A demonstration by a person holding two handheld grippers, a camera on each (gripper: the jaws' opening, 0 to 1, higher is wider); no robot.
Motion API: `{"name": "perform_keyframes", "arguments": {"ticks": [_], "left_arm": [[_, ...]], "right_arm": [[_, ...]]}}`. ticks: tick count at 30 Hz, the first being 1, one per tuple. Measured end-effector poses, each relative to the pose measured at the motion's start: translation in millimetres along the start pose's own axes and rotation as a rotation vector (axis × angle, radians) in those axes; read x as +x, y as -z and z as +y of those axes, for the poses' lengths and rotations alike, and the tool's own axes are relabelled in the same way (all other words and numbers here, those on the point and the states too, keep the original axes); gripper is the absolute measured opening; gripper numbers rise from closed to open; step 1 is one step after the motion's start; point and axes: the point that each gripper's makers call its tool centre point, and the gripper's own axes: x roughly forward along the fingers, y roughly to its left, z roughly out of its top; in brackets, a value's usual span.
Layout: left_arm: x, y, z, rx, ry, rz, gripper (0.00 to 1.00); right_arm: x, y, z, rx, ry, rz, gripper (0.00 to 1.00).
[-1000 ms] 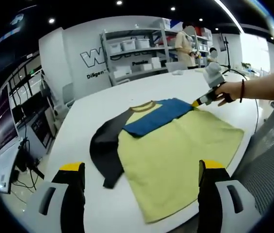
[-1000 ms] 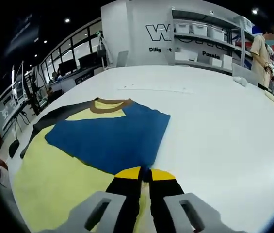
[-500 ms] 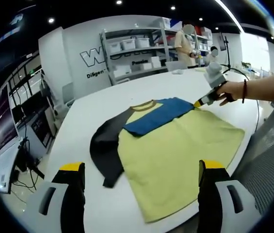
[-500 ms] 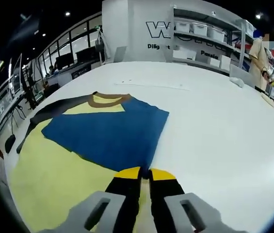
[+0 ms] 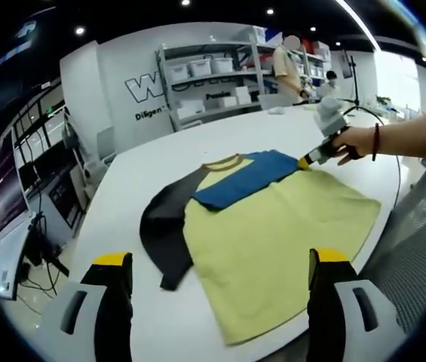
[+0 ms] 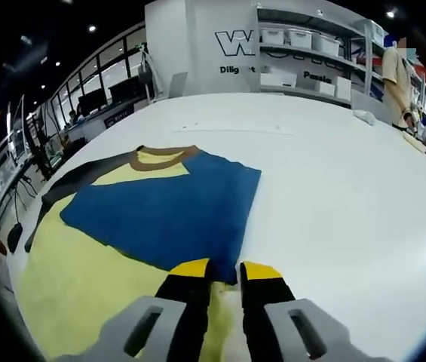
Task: Fold the garment on the visible template until the final outline fits inside the template.
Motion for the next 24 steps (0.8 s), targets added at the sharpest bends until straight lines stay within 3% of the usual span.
{"name": "perform_keyframes", "arguments": {"ticks": [7,24], "left_arm": [[0.2,0.8,-0.6,0.002,0.002,0.004,0.98],[0.4,1.8,-0.7,0.0,0.003,0.008,0.98]], "right_arm": [[-0.1,1.0,-3.1,-0.034,0.002,0.012,0.0],[-0.7,-2.2,-39.4,-0.094,0.048,0.021,0.0]]}}
